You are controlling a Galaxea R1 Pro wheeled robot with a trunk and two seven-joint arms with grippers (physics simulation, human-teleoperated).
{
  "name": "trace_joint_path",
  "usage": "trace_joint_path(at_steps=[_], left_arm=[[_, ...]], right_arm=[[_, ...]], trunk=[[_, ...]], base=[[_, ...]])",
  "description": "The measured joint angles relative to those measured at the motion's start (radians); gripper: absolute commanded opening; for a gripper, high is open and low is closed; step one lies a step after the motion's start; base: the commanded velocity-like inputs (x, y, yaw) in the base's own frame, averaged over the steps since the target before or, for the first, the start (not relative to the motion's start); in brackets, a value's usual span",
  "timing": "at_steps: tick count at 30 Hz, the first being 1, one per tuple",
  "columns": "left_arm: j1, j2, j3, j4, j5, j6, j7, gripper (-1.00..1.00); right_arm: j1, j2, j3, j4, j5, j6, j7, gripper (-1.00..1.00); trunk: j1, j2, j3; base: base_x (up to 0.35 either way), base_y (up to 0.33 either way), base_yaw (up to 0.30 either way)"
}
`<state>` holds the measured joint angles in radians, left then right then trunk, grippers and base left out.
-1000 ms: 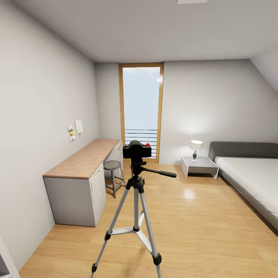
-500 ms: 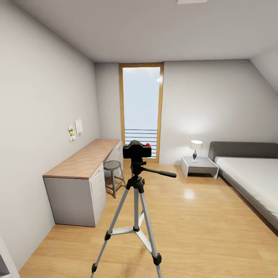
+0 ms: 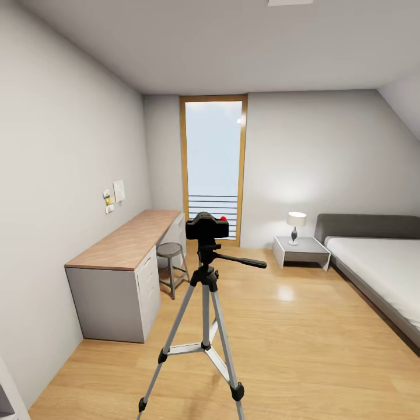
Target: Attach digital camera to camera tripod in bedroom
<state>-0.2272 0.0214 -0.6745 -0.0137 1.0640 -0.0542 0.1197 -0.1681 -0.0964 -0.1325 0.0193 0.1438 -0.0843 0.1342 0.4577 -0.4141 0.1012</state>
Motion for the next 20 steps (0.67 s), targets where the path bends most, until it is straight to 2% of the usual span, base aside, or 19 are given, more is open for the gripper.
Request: trace_joint_path(at_steps=[20], left_arm=[[0.000,0.000,0.000,0.000,0.000,0.000,0.000,1.00]], right_arm=[[0.000,0.000,0.000,0.000,0.000,0.000,0.000,1.00]], trunk=[[0.000,0.000,0.000]], base=[[0.000,0.000,0.000]])
